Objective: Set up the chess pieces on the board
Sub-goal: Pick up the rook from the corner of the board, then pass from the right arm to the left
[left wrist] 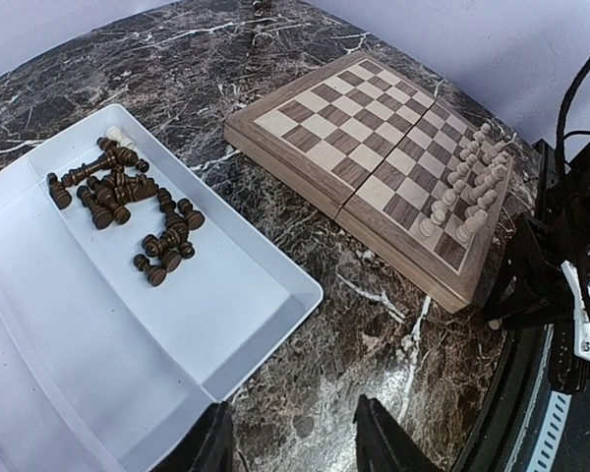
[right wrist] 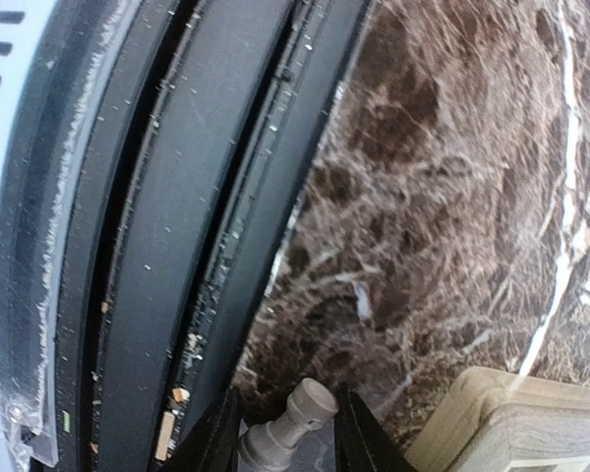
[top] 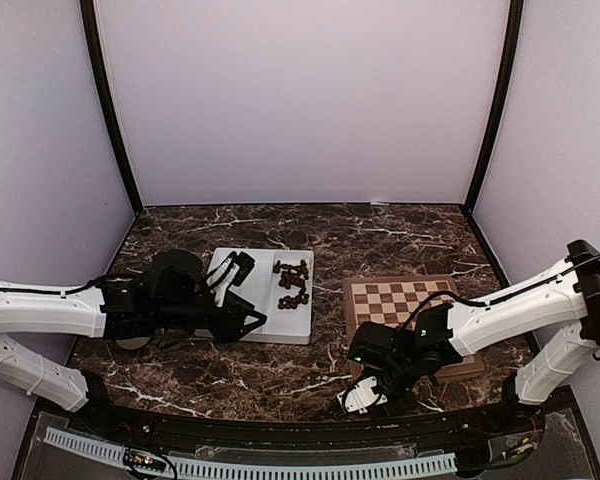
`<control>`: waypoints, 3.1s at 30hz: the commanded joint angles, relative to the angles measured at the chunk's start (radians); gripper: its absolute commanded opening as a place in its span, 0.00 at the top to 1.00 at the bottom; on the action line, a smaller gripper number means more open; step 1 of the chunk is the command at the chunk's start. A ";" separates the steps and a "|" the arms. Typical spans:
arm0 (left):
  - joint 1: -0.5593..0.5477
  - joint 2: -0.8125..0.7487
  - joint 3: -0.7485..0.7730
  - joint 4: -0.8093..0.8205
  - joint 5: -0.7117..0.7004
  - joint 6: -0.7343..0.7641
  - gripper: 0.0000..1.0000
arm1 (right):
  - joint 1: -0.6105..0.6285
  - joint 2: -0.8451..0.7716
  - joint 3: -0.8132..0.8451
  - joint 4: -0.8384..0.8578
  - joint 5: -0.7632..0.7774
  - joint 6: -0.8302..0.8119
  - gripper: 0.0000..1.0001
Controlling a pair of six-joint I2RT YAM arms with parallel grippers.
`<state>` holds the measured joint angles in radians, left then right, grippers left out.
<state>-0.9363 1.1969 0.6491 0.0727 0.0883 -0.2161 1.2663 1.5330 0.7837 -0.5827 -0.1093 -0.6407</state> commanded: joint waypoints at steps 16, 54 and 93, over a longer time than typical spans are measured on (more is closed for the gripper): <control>-0.005 0.063 0.027 0.051 0.053 -0.012 0.55 | -0.071 -0.056 -0.050 -0.096 0.026 0.044 0.56; -0.096 0.251 0.038 0.508 0.339 -0.182 0.54 | -0.298 -0.125 0.328 -0.141 -0.308 0.082 0.87; -0.170 0.520 0.521 -0.023 0.341 0.095 0.94 | -0.709 -0.292 0.287 -0.279 -0.507 -0.064 0.60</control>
<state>-1.0523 1.7275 1.0565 0.3862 0.5484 -0.3573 0.7334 1.3251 1.1118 -0.8101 -0.5518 -0.6472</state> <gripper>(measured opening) 0.137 0.398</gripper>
